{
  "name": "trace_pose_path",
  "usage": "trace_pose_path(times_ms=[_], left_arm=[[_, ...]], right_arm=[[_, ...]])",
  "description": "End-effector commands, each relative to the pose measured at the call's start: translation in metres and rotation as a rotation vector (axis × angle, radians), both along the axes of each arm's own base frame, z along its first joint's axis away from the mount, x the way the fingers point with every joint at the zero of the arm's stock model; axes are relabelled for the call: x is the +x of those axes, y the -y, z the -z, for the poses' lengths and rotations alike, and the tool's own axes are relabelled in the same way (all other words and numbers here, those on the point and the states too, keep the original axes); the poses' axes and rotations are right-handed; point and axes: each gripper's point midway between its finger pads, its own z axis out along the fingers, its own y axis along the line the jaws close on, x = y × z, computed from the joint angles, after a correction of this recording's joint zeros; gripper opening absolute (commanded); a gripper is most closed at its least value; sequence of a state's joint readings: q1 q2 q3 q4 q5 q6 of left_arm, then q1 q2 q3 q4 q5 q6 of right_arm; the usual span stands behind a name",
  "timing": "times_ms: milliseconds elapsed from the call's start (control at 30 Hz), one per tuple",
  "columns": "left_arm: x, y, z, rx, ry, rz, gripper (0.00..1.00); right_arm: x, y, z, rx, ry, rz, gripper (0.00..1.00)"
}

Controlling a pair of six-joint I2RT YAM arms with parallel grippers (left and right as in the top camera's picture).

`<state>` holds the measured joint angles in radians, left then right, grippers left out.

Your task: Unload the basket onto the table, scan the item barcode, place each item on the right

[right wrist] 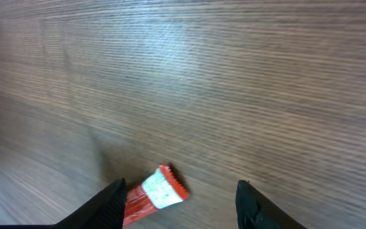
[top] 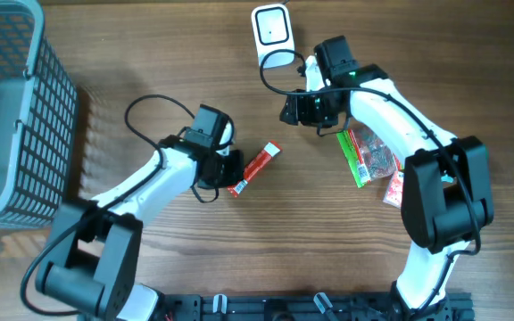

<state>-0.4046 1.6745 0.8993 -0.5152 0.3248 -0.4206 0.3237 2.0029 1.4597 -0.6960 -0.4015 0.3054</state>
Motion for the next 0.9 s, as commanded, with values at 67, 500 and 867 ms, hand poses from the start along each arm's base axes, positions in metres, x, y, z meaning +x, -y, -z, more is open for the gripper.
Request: trace_pose_path(times_ms=[67, 500, 867], left_arm=[[-0.014, 0.009, 0.018, 0.006, -0.052, 0.045, 0.04], [-0.009, 0.010, 0.034, 0.013, -0.059, 0.044, 0.04], [-0.009, 0.007, 0.039, 0.034, -0.064, 0.039, 0.04]], right_arm=[[-0.017, -0.001, 0.016, -0.013, -0.028, -0.053, 0.57], [-0.039, -0.038, 0.030, 0.044, -0.054, -0.065, 0.61], [-0.030, -0.037, 0.046, 0.017, 0.017, -0.018, 0.75]])
